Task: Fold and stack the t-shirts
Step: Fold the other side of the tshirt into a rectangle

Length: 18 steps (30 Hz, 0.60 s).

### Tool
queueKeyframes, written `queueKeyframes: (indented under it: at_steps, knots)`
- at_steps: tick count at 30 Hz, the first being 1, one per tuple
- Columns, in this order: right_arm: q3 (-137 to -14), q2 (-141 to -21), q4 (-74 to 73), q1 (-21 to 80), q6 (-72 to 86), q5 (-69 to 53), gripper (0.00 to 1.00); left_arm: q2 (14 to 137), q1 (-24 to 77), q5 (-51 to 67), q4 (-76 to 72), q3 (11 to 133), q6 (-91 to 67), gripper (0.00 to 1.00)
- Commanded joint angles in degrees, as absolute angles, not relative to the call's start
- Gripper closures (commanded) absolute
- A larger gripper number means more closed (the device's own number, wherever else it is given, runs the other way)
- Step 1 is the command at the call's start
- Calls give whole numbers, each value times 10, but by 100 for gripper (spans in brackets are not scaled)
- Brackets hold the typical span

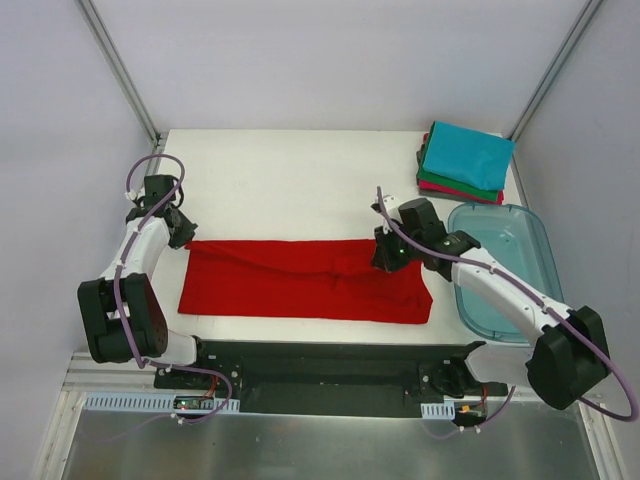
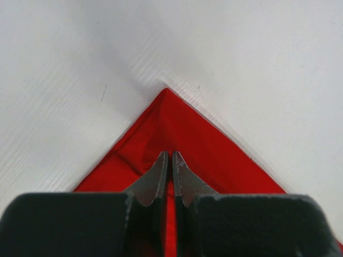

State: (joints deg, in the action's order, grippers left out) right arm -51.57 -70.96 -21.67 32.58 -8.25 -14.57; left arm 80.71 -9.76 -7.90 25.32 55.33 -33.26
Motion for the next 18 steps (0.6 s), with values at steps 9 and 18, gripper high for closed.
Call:
queueKeyframes:
  at_steps: [9, 18]
  knots:
    - [-392, -627, -224, 400, -57, -204, 72, 791, -102, -142, 261, 541, -344, 55]
    - [-359, -473, -234, 433, -29, -182, 1, 691, -105, -76, 323, 567, -410, 1]
